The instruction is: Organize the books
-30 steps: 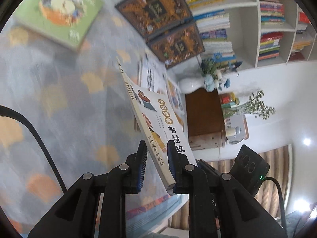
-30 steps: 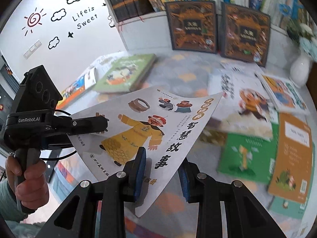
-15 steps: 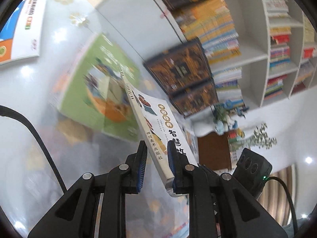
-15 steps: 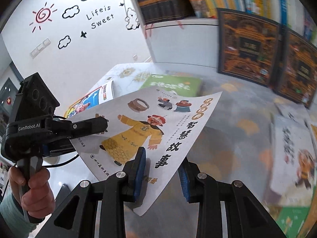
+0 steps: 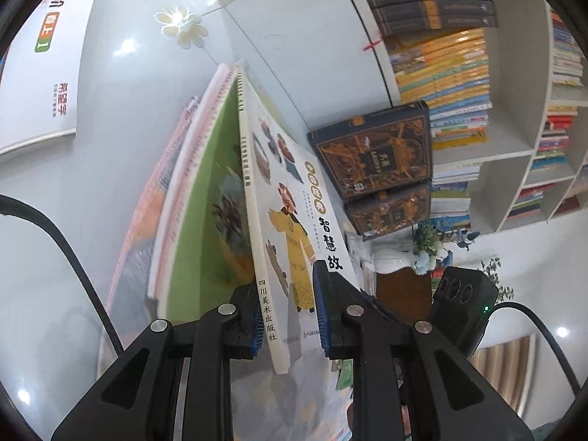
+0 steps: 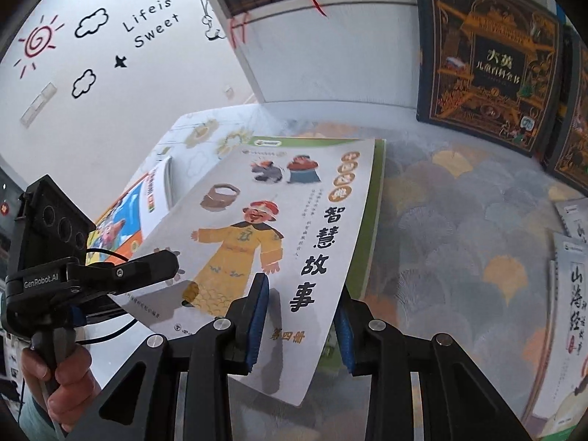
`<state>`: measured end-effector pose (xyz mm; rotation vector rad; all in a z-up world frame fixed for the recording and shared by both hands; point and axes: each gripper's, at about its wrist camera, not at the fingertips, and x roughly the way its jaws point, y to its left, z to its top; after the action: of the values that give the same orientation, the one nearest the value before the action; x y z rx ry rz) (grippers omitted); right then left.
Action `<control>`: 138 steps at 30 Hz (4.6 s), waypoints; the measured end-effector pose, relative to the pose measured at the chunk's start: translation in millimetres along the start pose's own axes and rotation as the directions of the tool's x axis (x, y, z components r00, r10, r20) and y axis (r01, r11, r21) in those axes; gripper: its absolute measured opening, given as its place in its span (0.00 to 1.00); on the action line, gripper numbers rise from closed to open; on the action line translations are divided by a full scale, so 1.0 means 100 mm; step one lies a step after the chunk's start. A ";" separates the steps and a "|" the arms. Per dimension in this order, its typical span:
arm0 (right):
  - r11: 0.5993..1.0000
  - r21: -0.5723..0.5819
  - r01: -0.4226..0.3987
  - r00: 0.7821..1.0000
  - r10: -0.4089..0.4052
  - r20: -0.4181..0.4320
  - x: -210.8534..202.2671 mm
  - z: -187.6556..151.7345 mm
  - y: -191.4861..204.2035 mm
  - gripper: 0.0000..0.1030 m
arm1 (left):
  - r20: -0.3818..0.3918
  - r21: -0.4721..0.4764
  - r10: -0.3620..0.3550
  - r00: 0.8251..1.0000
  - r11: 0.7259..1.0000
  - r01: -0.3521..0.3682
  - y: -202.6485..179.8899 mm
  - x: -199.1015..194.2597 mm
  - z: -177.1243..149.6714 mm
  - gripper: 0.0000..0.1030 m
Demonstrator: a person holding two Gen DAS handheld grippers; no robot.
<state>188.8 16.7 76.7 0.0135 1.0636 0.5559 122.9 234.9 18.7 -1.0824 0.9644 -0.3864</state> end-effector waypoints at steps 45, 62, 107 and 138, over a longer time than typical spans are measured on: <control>0.874 0.475 0.100 0.995 -0.074 -0.072 -1.57 -1.99 -2.41 0.53 | -0.207 0.554 0.419 0.884 0.795 -0.247 -1.80 1.31 -2.28 0.59; 0.822 0.558 0.112 0.991 -0.132 -0.005 -2.17 -2.16 -3.53 0.53 | -0.208 0.523 0.443 0.872 0.804 -0.283 -2.13 2.24 -2.38 0.59; 0.995 0.079 0.064 0.966 -0.042 -0.254 -1.44 -2.62 -2.13 0.58 | -0.225 0.281 0.396 0.890 0.901 -0.329 -1.13 1.47 -3.03 0.62; 0.981 0.194 0.028 0.988 0.003 -0.155 -1.63 -2.84 -2.20 0.52 | -0.086 -0.016 0.132 0.987 0.991 -0.134 -0.84 1.18 -3.21 0.29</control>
<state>-11.9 -316.0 9.3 0.1378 1.2665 0.4444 -58.4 -66.3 -6.2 -1.0217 1.1124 -0.3147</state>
